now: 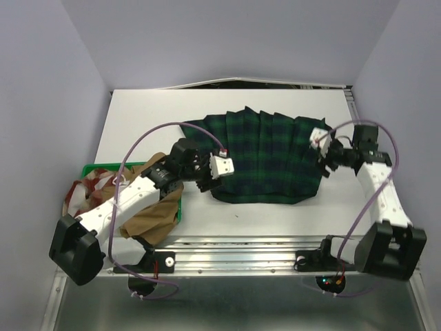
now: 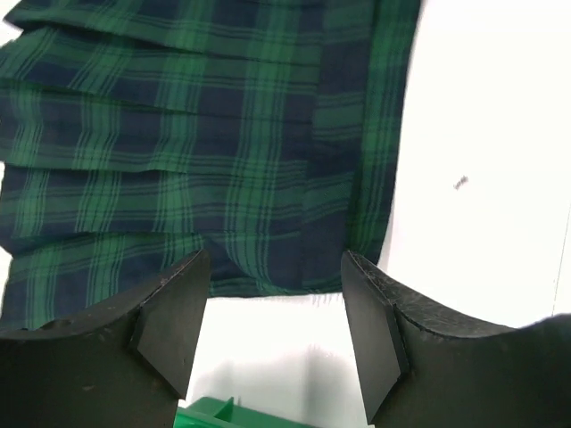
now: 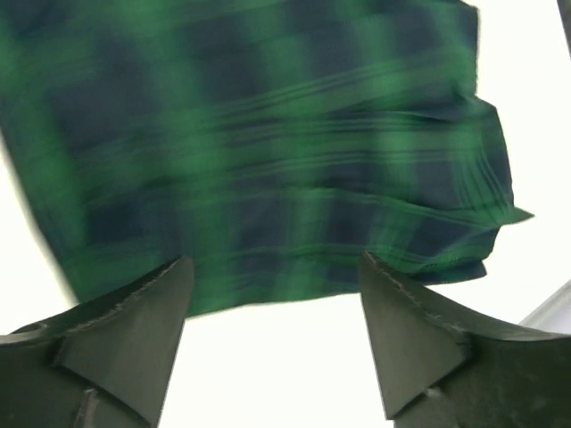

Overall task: Fold and stack the skirts
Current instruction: Flatten the skirt out

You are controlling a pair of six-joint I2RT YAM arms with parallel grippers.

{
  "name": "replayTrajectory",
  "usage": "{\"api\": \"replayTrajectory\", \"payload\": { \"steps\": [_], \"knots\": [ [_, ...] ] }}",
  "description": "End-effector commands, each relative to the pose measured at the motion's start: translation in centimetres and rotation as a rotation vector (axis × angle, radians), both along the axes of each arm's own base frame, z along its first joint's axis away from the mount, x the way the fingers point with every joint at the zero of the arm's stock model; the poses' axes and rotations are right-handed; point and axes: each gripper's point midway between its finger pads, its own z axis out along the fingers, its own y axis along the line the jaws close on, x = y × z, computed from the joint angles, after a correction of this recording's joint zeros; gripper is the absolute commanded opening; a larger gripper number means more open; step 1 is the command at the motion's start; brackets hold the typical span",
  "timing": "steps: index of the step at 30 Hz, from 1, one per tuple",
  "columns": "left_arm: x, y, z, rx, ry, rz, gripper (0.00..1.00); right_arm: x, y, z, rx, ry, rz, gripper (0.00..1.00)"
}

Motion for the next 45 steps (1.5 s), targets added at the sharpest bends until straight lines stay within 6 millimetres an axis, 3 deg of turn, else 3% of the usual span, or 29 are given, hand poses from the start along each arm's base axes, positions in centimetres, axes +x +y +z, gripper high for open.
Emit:
{"api": "replayTrajectory", "payload": {
  "steps": [1,5,7,8,10,11,13,14,17,18,21,22,24,25,26,28,29,31,32,34,35,36,38,39,40,41,43,45],
  "knots": [
    [3.6,-0.7,2.8,-0.125,0.089,0.227,0.7,8.1,-0.9,5.5,0.263,0.083,-0.245,0.77],
    [8.7,-1.1,1.1,-0.143,0.297,0.459,0.63,13.8,-1.6,5.0,0.353,0.16,-0.304,0.69],
    [10.2,-0.8,0.2,-0.173,0.4,0.548,0.61,15.5,-2.3,3.8,0.336,0.176,-0.325,0.66],
    [11.1,-1.0,-0.6,-0.172,0.432,0.567,0.6,16.7,-2.7,2.0,0.314,0.212,-0.346,0.66],
    [11.9,-1.3,-1.2,-0.177,0.459,0.588,0.6,17.5,-3.4,0.1,0.289,0.245,-0.376,0.65],
    [12.4,-1.5,-2.1,-0.163,0.471,0.591,0.6,17.9,-3.7,-1.8,0.278,0.292,-0.39,0.64],
    [12.5,-1.5,-3.2,-0.133,0.495,0.604,0.59,17.4,-3.8,-3.8,0.257,0.343,-0.383,0.61],
    [12.6,-1.5,-4.2,-0.105,0.508,0.603,0.57,16.1,-3.4,-5.9,0.219,0.398,-0.361,0.6],
    [11.1,-0.6,-6.8,-0.008,0.548,0.598,0.54,12.9,-3.3,-8.7,0.124,0.45,-0.293,0.58],
    [10.4,0.0,-7.6,0.038,0.543,0.587,0.5,10.2,-3.1,-10.4,0.099,0.503,-0.279,0.58],
    [9.0,1.7,-10.3,0.147,0.555,0.6,0.48,5.8,-3.1,-12.5,-0.008,0.555,-0.205,0.57],
    [8.6,2.3,-11.6,0.196,0.58,0.615,0.48,3.4,-2.7,-13.4,-0.04,0.58,-0.165,0.56],
    [8.7,2.9,-12.7,0.243,0.586,0.635,0.48,0.6,-2.7,-14.2,-0.097,0.622,-0.132,0.56],
    [9.6,2.9,-12.5,0.252,0.566,0.654,0.48,-1.3,-2.3,-14.6,-0.124,0.638,-0.092,0.56],
    [10.0,2.9,-13.5,0.277,0.577,0.663,0.47,-2.9,-2.3,-14.8,-0.139,0.674,-0.083,0.56],
    [11.3,2.6,-14.0,0.302,0.57,0.681,0.47,-4.8,-1.6,-15.1,-0.168,0.698,-0.035,0.56],
    [13.3,1.7,-14.1,0.298,0.555,0.687,0.48,-6.4,-0.9,-15.1,-0.189,0.721,-0.002,0.56],
    [15.4,1.1,-14.1,0.299,0.545,0.703,0.48,-7.8,0.3,-14.8,-0.192,0.737,0.045,0.57],
    [18.0,-0.2,-13.7,0.271,0.517,0.702,0.47,-8.9,1.9,-14.0,-0.17,0.753,0.096,0.57],
    [20.5,-1.2,-13.1,0.26,0.484,0.706,0.48,-9.9,3.8,-13.1,-0.133,0.782,0.13,0.59],
    [23.3,-2.8,-12.1,0.22,0.437,0.694,0.48,-10.3,4.9,-12.5,-0.113,0.793,0.155,0.59],
    [24.5,-3.4,-11.9,0.207,0.422,0.687,0.49,-11.0,6.6,-11.6,-0.053,0.822,0.187,0.59],
    [27.7,-5.7,-9.4,0.129,0.359,0.654,0.54,-11.0,9.7,-9.4,0.021,0.834,0.216,0.61],
    [28.4,-6.3,-8.6,0.108,0.343,0.644,0.58,-11.0,11.5,-8.0,0.11,0.846,0.241,0.62],
    [29.1,-6.9,-7.5,0.076,0.326,0.633,0.6,-9.7,12.6,-6.2,0.169,0.82,0.245,0.64],
    [30.0,-7.5,-5.3,0.028,0.289,0.621,0.62,-9.3,13.9,-4.7,0.256,0.848,0.235,0.64],
    [30.8,-7.8,-2.5,-0.038,0.233,0.613,0.66,-6.7,14.8,-2.4,0.296,0.801,0.221,0.64],
    [30.2,-7.4,0.8,-0.098,0.179,0.605,0.68,-4.0,14.2,-1.3,0.328,0.759,0.152,0.64]
  ]
}}
